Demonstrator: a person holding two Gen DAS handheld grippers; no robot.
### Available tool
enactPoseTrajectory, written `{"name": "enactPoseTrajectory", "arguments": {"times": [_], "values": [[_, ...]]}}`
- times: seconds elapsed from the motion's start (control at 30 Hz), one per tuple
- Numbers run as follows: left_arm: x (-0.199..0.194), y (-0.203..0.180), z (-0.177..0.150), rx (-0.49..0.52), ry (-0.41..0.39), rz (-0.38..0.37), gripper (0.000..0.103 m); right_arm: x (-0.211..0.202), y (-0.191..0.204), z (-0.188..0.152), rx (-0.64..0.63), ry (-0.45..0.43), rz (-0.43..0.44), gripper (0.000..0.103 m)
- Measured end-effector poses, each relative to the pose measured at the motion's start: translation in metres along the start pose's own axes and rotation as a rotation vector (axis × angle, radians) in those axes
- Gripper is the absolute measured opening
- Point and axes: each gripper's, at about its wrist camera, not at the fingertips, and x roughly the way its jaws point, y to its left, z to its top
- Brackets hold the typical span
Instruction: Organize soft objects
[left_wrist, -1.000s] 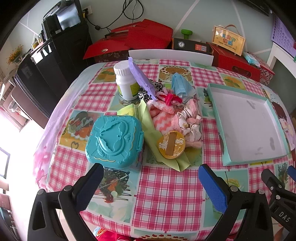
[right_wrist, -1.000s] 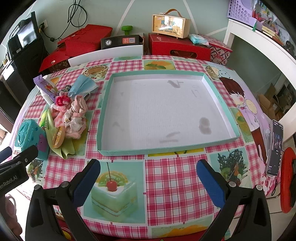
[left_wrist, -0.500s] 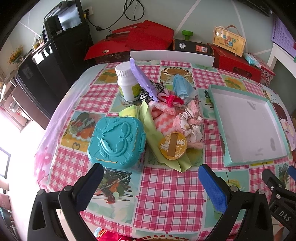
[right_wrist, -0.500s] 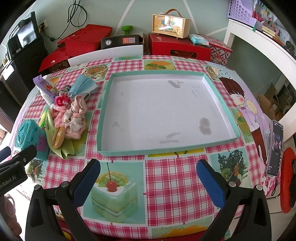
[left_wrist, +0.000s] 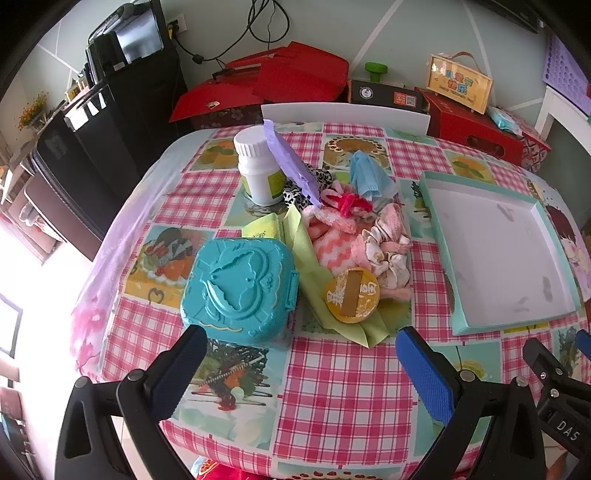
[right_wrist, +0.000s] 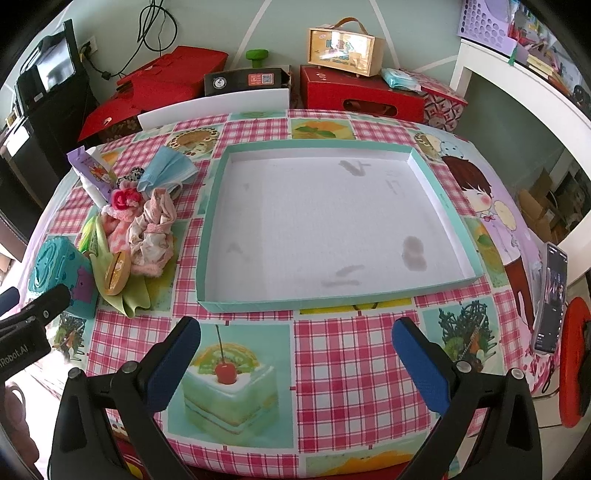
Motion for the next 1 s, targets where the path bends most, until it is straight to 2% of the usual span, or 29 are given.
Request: {"name": "enactPoseTrajectory", "arguments": {"times": [0.13, 0.4, 0.73, 1.0], "values": [[0.001, 0.009, 0.007, -0.009, 0.01, -0.012, 0.103, 0.002, 0.003, 0.002, -0.004, 0.0, 0.021, 0.103], [0.001, 0.052, 0.036, -0.103, -0.009, -0.007, 0.103, -0.003, 0.023, 0.021, -0.045, -0.05, 0.098, 0.103], [0.034, 0.08, 0.065, -0.152, 0.079, -0.065, 0.1, 0.014, 0.072, 0.05, -0.136, -0.065, 0.206, 0.103], [0.062, 0.069, 0.087, -0.133, 0.14, -0.133, 0.096, 0.043, 0.093, 0.066, -0.17, -0.04, 0.242, 0.102]]}}
